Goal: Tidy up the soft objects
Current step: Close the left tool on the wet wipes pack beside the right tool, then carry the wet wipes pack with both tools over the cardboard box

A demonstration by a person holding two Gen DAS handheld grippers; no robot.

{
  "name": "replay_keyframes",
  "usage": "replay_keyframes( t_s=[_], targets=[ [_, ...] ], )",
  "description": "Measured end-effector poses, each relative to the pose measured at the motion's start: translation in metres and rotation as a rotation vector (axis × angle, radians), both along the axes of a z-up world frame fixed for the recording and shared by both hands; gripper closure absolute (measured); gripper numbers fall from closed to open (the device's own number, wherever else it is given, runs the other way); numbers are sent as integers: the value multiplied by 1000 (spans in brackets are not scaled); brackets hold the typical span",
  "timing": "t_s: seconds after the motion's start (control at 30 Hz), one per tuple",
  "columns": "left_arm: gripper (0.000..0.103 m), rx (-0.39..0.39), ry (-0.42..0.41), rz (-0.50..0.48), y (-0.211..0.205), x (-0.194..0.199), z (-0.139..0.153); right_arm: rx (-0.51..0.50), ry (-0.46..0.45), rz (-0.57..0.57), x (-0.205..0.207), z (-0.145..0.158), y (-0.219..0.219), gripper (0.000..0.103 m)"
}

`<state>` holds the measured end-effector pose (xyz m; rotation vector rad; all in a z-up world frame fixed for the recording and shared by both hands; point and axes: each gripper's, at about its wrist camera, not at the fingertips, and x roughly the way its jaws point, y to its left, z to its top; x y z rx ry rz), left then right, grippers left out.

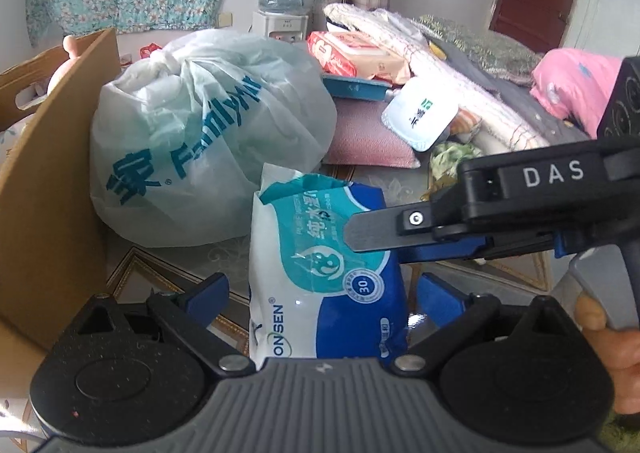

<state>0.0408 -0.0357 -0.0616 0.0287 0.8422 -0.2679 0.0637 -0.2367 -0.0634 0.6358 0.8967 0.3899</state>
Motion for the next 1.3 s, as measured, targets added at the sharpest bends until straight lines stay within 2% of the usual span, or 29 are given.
replay_keyframes(
  t_s=[0.07, 0.27, 0.37, 0.6, 0.73, 1.0, 1.13, 1.3],
  targets=[
    [3, 18, 12, 2, -2, 3, -4, -2, 12, -2, 3, -4, 2, 48],
    [7, 7, 39, -6, -2, 11, -9, 37, 46, -8, 11, -17, 3, 48],
    [16, -7, 45, -19, -4, 13, -10, 82, 61, 0, 15, -23, 4, 49],
    [23, 12, 31, -20, -11, 11, -7, 119, 48, -5, 12, -23, 3, 52],
    [24, 8, 15, -25, -14, 5, -2, 126, 34, -10, 5, -17, 1, 52],
    [24, 27, -79, -31, -19, -16, 29, 134, -52, -8, -15, 14, -2, 51],
    [24, 52, -168, -9, -16, -28, 58, 113, -139, 34, -20, 46, 6, 51],
    [24, 93, -285, 60, 5, -40, 97, 116, -247, 138, -8, 91, 32, 51]
  ],
)
